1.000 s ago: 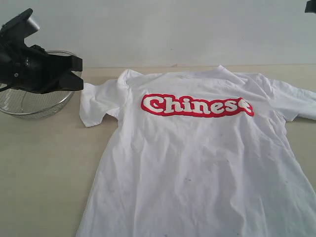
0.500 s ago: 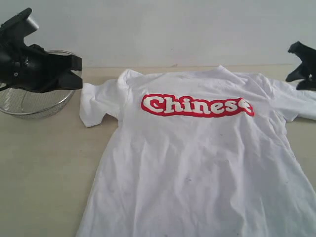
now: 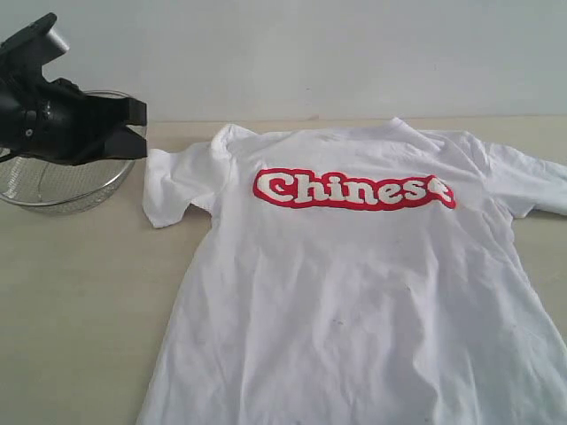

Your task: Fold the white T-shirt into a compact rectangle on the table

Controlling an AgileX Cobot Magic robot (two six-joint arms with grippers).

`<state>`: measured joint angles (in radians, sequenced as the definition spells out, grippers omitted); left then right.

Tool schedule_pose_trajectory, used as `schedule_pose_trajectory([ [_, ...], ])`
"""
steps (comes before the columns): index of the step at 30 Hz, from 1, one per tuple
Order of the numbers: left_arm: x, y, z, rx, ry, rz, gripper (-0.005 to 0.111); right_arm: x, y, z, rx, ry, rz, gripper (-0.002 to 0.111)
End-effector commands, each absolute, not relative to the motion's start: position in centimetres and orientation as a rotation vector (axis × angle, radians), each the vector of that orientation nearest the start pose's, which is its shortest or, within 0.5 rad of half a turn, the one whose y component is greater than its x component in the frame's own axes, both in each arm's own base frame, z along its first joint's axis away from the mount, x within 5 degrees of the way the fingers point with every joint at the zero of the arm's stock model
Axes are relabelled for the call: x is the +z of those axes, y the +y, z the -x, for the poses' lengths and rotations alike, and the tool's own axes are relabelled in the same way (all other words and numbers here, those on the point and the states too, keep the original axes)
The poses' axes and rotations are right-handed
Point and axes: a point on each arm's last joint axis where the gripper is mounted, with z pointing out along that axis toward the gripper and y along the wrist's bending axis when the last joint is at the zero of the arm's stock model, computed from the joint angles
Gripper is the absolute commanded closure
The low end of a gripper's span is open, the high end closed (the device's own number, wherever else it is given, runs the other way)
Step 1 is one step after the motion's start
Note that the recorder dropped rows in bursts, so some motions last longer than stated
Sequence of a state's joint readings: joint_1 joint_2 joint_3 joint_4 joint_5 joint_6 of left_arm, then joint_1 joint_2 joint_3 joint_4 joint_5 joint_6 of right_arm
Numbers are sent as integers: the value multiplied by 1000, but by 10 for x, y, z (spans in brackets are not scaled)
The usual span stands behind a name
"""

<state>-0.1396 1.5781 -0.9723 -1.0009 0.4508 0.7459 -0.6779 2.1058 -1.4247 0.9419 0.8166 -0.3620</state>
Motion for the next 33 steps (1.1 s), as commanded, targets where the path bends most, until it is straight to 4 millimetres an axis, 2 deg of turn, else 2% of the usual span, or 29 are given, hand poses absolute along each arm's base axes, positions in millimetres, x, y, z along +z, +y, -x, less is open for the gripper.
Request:
schedule_pose_trajectory([
  [1,242,-79,-321,-599,2342,-105,102,135,-227,-364,790,2348,-1170,59],
  [9,242,-79,-321,-599,2342,-105,102,116,-234,-365,726,2345,-1208,59],
  [15,243,-78,-322,-583,2332,-95,102,91,-235,-365,724,2365,-1241,59],
  [25,243,-78,-322,-583,2332,-95,102,77,-234,-373,810,2255,-1292,60],
  [30,243,-78,-323,-578,2329,-92,102,72,-238,-374,761,2234,-1299,60],
  [32,243,-78,-323,-578,2329,-92,102,71,-240,-374,720,2242,-1255,70],
  [33,243,-78,-323,-578,2329,-92,102,71,-241,-374,704,2252,-1227,90],
])
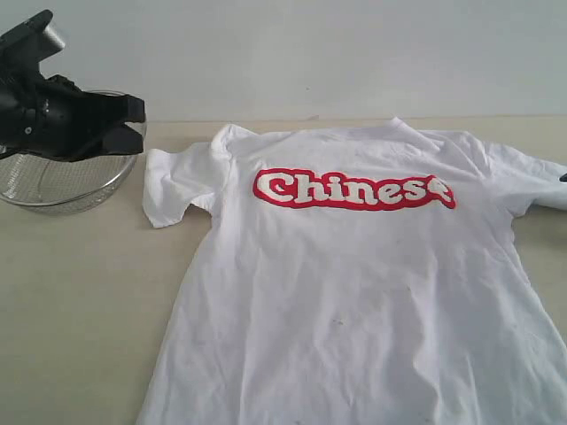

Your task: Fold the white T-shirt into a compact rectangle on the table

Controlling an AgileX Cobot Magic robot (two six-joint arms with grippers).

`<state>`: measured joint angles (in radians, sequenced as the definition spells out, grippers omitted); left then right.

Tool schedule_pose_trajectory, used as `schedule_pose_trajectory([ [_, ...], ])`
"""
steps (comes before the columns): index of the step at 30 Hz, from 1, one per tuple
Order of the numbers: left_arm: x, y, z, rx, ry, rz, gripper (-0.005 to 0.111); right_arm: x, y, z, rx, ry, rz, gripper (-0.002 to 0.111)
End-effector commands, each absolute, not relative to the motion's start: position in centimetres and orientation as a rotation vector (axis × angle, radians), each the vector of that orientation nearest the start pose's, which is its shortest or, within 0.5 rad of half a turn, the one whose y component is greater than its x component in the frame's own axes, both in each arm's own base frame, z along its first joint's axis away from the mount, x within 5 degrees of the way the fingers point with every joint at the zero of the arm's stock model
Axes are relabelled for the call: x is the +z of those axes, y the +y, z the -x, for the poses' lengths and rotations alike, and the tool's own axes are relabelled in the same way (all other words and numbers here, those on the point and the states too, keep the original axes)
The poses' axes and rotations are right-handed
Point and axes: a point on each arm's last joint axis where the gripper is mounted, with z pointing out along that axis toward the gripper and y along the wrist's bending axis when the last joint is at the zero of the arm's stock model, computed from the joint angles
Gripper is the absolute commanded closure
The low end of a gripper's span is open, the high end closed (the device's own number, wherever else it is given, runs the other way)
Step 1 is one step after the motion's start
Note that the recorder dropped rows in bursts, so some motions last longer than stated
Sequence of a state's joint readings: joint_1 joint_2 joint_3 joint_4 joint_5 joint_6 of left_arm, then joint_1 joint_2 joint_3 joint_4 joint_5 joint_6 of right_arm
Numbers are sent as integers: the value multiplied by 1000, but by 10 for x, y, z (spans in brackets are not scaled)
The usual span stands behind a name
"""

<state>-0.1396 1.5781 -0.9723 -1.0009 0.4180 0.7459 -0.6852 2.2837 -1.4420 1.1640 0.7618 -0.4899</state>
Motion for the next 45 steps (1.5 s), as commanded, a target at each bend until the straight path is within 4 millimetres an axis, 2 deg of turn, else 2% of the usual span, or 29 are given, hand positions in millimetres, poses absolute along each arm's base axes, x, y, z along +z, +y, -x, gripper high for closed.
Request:
schedule_pose_trajectory([
  [1,243,-78,-323,-578,2329,-92,102,71,-241,-374,697,2260,-1206,99],
  [2,243,-78,-323,-578,2329,-92,102,71,-241,-375,688,2265,-1182,108],
  [5,243,-78,-323,-581,2331,-93,102,74,-240,-376,709,2257,-1165,108],
  [10,243,-78,-323,-581,2331,-93,102,112,-234,-385,771,2165,-1014,108],
  [14,243,-78,-323,-581,2331,-93,102,131,-213,-402,795,2181,-882,108],
  [17,243,-78,-323,-581,2331,-93,102,139,-190,-419,822,2203,-789,108],
  [23,243,-78,-323,-581,2331,-93,102,143,-151,-440,836,2242,-677,108],
  [29,243,-78,-323,-581,2331,-93,102,141,-117,-451,829,2295,-582,108],
  [37,243,-78,-323,-581,2331,-93,102,141,-84,-457,868,2329,-503,108],
  [45,243,-78,-323,-579,2330,-92,102,138,-67,-457,878,2387,-420,108],
])
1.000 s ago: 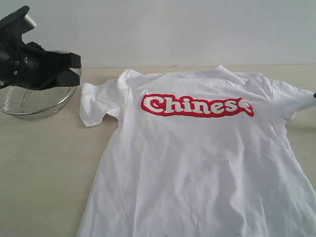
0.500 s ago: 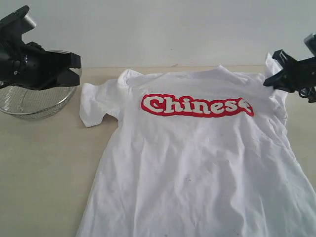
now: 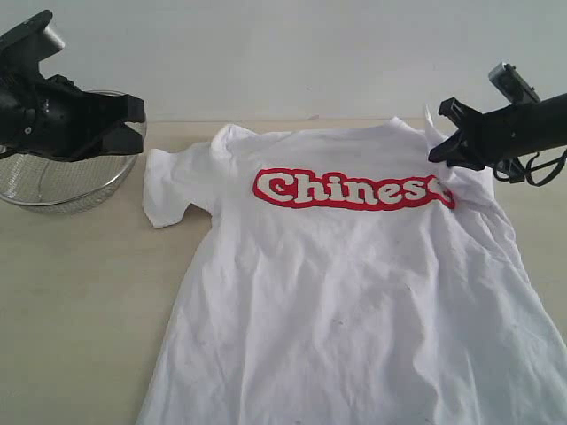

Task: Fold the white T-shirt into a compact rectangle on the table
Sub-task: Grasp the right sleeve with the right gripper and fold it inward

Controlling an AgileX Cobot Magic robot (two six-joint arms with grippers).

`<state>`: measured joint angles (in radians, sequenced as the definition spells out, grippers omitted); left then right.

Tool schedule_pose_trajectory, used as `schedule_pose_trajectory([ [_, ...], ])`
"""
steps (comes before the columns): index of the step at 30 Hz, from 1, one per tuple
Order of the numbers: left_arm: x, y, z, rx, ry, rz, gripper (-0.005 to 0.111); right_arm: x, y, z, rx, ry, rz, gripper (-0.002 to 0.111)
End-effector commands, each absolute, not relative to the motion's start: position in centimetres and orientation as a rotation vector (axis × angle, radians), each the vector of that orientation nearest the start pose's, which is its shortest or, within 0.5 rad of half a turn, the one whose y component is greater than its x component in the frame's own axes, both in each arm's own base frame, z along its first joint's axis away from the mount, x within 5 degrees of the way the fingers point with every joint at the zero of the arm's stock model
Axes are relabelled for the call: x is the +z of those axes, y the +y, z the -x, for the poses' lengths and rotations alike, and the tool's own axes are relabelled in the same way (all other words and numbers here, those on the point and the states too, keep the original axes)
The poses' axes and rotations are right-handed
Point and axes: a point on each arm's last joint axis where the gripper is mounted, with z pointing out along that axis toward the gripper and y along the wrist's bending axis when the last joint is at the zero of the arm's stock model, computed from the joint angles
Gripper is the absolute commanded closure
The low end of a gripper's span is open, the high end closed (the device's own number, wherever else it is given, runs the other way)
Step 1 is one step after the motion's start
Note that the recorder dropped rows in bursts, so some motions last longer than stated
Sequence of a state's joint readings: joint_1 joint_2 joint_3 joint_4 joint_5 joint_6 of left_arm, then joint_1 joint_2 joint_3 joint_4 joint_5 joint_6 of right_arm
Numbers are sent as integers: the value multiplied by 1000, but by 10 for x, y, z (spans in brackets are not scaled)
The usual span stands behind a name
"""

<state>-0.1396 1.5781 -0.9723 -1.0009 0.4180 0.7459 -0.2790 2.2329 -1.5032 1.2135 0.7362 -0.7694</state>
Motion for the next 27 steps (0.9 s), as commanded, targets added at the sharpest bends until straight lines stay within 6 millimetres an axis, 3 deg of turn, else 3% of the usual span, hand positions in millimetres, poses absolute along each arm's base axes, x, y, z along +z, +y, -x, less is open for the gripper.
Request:
schedule_pose_trajectory([
  [1,243,-78,-323,-579,2330,-92,102,138,-66,-457,879,2392,-413,108],
  [6,243,-78,-323,-579,2330,-92,102,136,-66,-456,846,2410,-365,108],
  [8,243,-78,-323,-579,2330,-92,102,136,-66,-456,843,2418,-352,102],
  [10,243,-78,-323,-581,2331,-93,102,136,-65,-455,851,2420,-345,87],
  [13,243,-78,-323,-581,2331,-93,102,136,-64,-455,867,2424,-344,55],
  [15,243,-78,-323,-581,2331,-93,102,137,-63,-454,884,2428,-341,42],
  [23,243,-78,-323,-580,2330,-92,102,145,-51,-450,1123,2394,-333,62],
  [27,243,-78,-323,-578,2329,-91,102,149,-47,-448,1208,2377,-322,65],
])
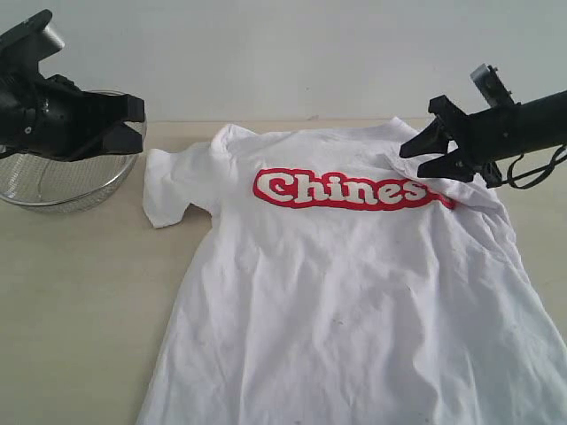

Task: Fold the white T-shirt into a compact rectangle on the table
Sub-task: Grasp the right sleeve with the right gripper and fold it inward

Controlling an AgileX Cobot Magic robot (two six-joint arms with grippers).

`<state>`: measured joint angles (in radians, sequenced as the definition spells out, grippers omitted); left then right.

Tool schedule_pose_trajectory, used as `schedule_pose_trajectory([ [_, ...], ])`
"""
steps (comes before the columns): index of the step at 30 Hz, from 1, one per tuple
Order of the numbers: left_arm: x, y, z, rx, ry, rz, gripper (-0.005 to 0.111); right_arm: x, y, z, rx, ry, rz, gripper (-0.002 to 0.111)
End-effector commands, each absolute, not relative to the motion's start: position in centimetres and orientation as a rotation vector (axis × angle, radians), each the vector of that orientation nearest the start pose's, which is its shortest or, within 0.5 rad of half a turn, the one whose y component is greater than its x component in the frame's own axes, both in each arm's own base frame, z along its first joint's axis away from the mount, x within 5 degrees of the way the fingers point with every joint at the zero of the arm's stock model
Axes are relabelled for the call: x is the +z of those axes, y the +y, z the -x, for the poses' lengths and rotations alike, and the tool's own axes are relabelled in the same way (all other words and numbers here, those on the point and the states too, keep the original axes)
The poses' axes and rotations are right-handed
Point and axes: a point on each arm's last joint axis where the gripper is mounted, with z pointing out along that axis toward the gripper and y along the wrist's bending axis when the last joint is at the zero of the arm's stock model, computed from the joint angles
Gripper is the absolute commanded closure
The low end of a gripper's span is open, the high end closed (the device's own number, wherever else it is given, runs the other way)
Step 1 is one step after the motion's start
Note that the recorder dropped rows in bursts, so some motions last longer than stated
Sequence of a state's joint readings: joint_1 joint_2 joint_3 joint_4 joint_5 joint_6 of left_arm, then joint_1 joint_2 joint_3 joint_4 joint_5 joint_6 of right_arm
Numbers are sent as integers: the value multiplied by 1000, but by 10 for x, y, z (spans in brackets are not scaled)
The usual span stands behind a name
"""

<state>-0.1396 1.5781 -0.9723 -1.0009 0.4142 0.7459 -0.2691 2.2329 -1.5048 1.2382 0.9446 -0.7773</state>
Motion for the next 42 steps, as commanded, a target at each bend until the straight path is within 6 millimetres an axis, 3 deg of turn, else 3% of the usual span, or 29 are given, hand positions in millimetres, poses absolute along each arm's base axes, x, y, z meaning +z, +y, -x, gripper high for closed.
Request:
schedule_pose_trajectory([
  [1,243,-78,-323,-578,2329,-91,102,150,-46,-448,1214,2375,-319,65],
  [4,243,-78,-323,-578,2329,-91,102,158,-46,-448,1250,2336,-330,65],
  [9,243,-78,-323,-578,2329,-91,102,182,-65,-458,1097,2266,-371,67],
  [15,243,-78,-323,-578,2329,-91,102,194,-83,-472,754,2335,-340,108],
  [20,243,-78,-323,-578,2329,-91,102,188,-91,-469,532,2459,-282,108],
  [24,243,-78,-323,-578,2329,-91,102,174,-93,-468,507,2522,-287,108],
  [31,243,-77,-323,-574,2327,-89,102,153,-93,-469,535,2570,-308,108],
  [42,243,-77,-324,-564,2320,-83,102,142,-86,-463,629,2654,-284,108],
])
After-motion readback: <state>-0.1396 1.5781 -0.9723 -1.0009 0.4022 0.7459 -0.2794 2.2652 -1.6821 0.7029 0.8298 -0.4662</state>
